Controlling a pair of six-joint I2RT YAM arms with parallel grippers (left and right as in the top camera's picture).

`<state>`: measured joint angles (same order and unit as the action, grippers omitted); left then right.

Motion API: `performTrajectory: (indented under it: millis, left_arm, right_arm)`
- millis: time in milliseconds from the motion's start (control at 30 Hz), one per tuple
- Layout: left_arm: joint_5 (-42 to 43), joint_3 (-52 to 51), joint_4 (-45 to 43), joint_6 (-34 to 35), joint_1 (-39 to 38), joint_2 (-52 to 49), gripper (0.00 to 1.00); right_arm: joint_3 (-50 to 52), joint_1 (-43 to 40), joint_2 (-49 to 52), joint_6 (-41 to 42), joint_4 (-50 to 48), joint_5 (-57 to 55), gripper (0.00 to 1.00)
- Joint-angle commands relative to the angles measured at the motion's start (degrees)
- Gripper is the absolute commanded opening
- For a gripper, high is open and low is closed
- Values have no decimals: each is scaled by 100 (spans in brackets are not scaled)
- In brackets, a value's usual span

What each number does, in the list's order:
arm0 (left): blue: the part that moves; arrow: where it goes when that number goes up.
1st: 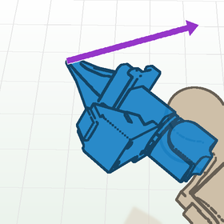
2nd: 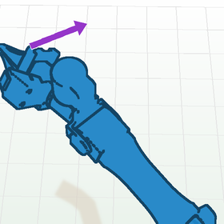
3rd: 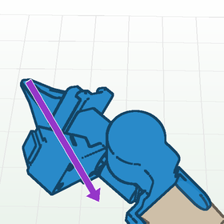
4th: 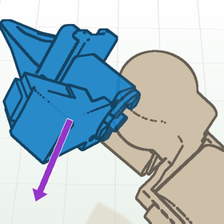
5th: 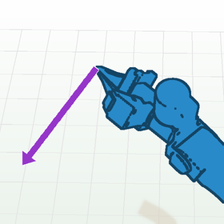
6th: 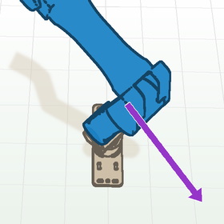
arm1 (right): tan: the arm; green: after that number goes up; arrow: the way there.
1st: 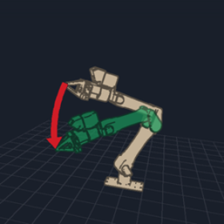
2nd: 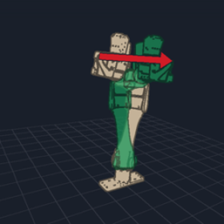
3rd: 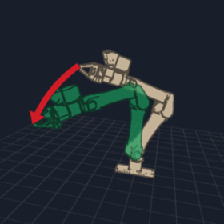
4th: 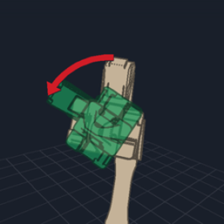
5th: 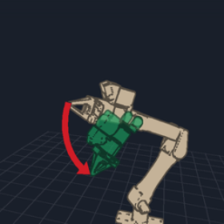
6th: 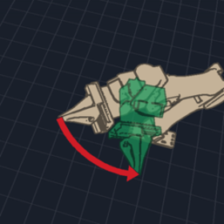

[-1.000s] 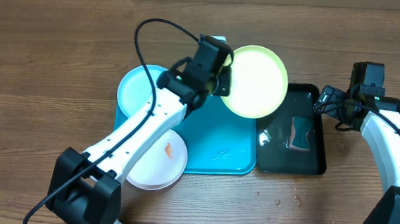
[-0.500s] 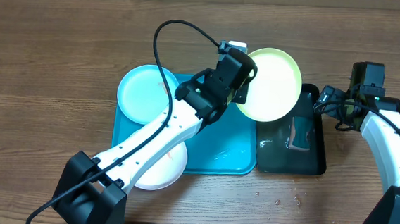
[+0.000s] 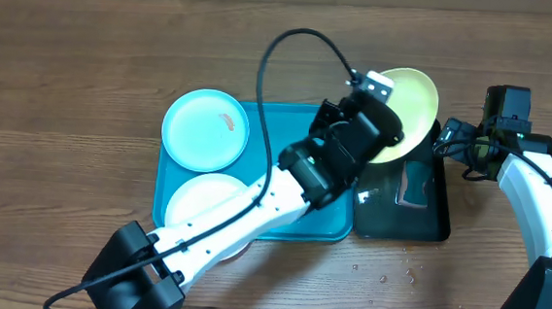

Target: Clean dirty plates on tray and stack at the side

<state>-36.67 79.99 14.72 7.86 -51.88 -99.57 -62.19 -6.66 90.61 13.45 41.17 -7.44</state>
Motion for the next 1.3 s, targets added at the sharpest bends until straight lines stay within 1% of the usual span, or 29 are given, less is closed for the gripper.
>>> performTrajectory:
  millis: [0, 133, 500, 600, 1267]
  left_arm:
    - [-1084, 142, -302, -1047, -234, -46, 4]
    - [-1534, 142, -782, -1845, -459, -46, 4]
    - [-1967, 142, -1939, -3362, -817, -46, 4]
    - [-1965, 142, -2074, -3469, -817, -46, 4]
    - [-1923, 140, -2076, -3377, -811, -46, 4]
  right_arm:
    - [-87, -2, -59, 31, -33, 17, 100]
    - [-87, -2, -59, 31, -33, 20, 100]
    - [-87, -2, -59, 31, -33, 20, 100]
    - [-90, -2, -59, 31, -33, 20, 100]
    - [-87, -2, -59, 31, -33, 20, 100]
